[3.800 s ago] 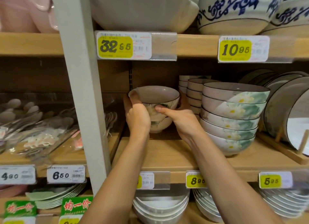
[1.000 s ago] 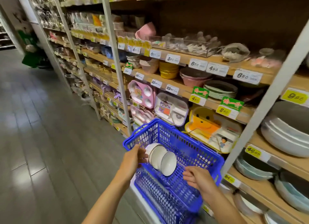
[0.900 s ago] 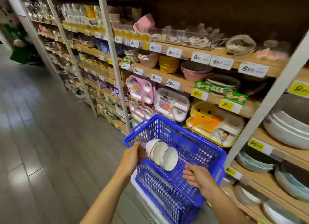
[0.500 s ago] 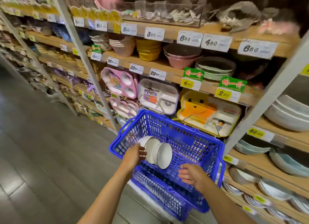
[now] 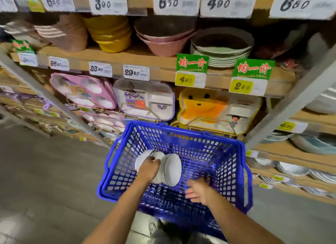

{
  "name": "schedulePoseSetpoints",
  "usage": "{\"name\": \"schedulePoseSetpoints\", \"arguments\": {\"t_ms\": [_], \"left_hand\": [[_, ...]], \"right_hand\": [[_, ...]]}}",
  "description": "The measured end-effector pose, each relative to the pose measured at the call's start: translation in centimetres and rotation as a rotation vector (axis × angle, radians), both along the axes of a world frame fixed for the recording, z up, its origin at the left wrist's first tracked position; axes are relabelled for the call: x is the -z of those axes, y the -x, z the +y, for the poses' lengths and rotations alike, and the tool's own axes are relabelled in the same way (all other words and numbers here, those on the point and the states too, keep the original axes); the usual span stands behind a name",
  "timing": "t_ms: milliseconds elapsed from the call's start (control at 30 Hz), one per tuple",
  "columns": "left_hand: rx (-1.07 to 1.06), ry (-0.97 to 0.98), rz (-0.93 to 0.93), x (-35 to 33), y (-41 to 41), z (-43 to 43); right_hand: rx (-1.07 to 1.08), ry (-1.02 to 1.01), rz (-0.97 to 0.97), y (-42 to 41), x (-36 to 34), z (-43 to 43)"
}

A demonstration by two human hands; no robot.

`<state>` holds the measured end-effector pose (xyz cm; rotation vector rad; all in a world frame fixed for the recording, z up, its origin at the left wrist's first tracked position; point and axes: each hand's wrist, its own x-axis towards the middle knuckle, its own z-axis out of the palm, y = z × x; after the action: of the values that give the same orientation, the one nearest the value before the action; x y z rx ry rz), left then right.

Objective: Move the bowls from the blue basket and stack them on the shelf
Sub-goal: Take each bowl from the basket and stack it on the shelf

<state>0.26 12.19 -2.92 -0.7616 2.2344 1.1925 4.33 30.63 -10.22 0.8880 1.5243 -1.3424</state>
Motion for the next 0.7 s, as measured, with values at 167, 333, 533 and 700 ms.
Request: {"name": "schedulePoseSetpoints", "arguments": {"t_ms": [167, 333, 533, 700], "left_hand": [[0.26, 0.014, -0.025, 4.8, 5.4, 0.3], [0.54, 0.157, -0.058, 10.5, 8.4, 1.4], [0.739, 0.354, -0.036, 14.7, 8.7, 0.9], [0.641, 0.176, -0.147, 14.3, 9.4, 1.2]], "right_hand": [[0.171, -0.032, -0.062, 2.0, 3.7, -4.0], [0.267, 0.001, -0.187, 4.2, 7.7, -7.4], [0.417, 0.052, -0.251, 4.4, 10.8, -8.3], [0.432, 0.0, -0.1, 4.1, 9.1, -7.6]]}}
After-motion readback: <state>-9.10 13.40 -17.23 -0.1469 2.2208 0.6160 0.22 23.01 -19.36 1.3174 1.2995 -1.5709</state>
